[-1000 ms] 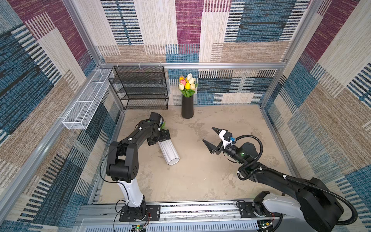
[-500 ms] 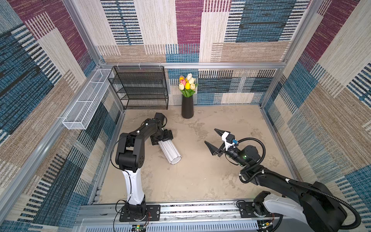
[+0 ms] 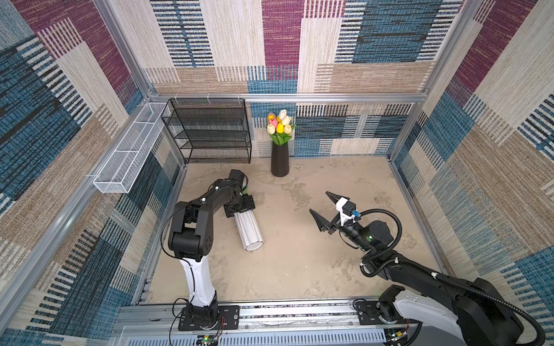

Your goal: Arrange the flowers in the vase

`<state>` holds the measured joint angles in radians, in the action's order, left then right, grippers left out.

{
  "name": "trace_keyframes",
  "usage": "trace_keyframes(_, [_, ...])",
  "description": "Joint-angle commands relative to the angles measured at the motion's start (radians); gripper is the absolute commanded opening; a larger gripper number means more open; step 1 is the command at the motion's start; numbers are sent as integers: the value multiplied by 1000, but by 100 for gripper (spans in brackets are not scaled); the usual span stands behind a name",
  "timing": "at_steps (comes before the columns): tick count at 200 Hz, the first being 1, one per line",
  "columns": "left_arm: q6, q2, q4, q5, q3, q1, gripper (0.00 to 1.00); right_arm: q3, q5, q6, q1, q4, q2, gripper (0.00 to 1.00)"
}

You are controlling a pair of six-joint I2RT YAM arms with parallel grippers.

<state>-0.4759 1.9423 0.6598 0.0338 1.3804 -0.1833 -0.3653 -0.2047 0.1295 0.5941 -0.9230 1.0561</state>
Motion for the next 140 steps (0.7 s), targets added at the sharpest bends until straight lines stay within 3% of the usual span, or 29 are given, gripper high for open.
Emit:
trace_keyframes(1, [33,-24,-38,-39,-24,-1,33,5,16,2,0,-22,-3,88])
trace_keyframes(56, [57,-170,-168,-61,-150,-28,0,22,30,7,0,-43,-8,88])
trace_keyframes(112, [180,-639,-493,-215,-464,-188,0,42,47,16,0,-74,-19,88])
trace_keyframes(140, [285,-856,-701,-166,-616,-264,0,51,46,20,0,-85,-34,88])
